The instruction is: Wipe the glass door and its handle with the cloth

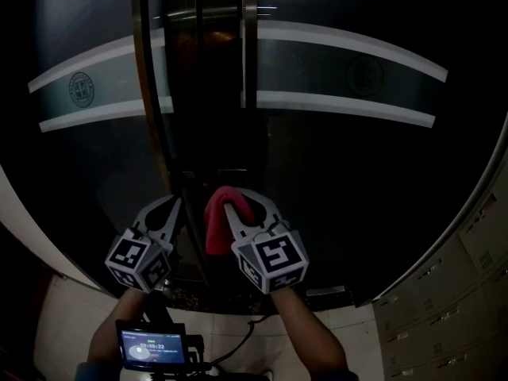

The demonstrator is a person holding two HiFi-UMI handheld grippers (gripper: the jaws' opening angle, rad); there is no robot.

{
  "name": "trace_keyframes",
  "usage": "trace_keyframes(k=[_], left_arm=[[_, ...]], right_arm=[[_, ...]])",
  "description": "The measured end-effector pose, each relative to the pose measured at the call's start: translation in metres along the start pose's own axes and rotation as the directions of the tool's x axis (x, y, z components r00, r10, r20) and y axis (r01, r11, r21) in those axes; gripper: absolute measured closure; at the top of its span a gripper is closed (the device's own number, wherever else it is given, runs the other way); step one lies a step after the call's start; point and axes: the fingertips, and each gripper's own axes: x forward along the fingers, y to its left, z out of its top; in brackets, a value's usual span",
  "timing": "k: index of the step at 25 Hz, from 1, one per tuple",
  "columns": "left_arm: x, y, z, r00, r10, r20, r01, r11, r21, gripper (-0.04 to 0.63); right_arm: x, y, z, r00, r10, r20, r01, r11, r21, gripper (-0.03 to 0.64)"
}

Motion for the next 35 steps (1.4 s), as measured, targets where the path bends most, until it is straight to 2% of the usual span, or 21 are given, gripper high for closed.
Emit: trace_keyframes(k=[3, 4, 7, 8, 10, 13, 16, 21, 24, 28, 31, 35], left_arm=[[0.034, -0.01, 0.055, 0.994, -0.099, 0.043, 0.094, 0.991, 0.099, 0.589], [0.046, -0.012, 0.074, 0.988, -0.139, 0.068, 0.133, 0.987, 0.087, 0.588], [0.072, -0.008, 0.118, 0.964, -0.244, 0.106, 0.252, 0.965, -0.071, 0.588], [0.077, -0.004, 0.127, 0.96, -0.262, 0.1, 0.271, 0.958, -0.095, 0.588], [0.086, 0.004, 0.141, 0.958, -0.274, 0.09, 0.281, 0.956, -0.081, 0.588], [0.1, 0.011, 0.16, 0.95, -0.287, 0.121, 0.296, 0.953, -0.065, 0.588], [0.119, 0.013, 0.17, 0.945, -0.293, 0.146, 0.303, 0.951, -0.057, 0.588], [0.155, 0.004, 0.173, 0.936, -0.325, 0.136, 0.333, 0.942, -0.044, 0.586], [0.172, 0.008, 0.179, 0.941, -0.302, 0.15, 0.312, 0.949, -0.042, 0.586], [0.187, 0.014, 0.188, 0.95, -0.264, 0.168, 0.27, 0.963, -0.014, 0.586], [0.191, 0.017, 0.183, 0.956, -0.244, 0.163, 0.249, 0.969, -0.005, 0.586], [0.19, 0.021, 0.17, 0.959, -0.237, 0.154, 0.246, 0.968, -0.042, 0.586]], right_arm=[[0.03, -0.017, 0.055, 0.999, 0.001, 0.04, 0.0, 1.0, -0.026, 0.583], [0.04, -0.023, 0.075, 0.999, -0.003, 0.051, 0.005, 0.999, -0.034, 0.583], [0.068, -0.041, 0.128, 0.999, 0.0, 0.05, 0.002, 1.0, -0.031, 0.583], [0.076, -0.046, 0.145, 0.999, 0.003, 0.046, -0.002, 1.0, -0.025, 0.583], [0.09, -0.061, 0.177, 0.999, -0.007, 0.048, 0.008, 1.0, -0.021, 0.583], [0.107, -0.091, 0.219, 0.996, -0.051, 0.075, 0.054, 0.998, -0.034, 0.583], [0.121, -0.12, 0.252, 0.992, -0.085, 0.096, 0.093, 0.992, -0.09, 0.583], [0.15, -0.156, 0.305, 0.991, -0.08, 0.103, 0.099, 0.975, -0.2, 0.583], [0.169, -0.172, 0.335, 0.99, -0.065, 0.122, 0.092, 0.969, -0.23, 0.583], [0.185, -0.184, 0.341, 0.992, -0.046, 0.116, 0.074, 0.967, -0.245, 0.583], [0.187, -0.182, 0.315, 0.995, -0.019, 0.097, 0.042, 0.969, -0.242, 0.583], [0.18, -0.176, 0.273, 0.995, 0.001, 0.104, 0.017, 0.984, -0.179, 0.583]])
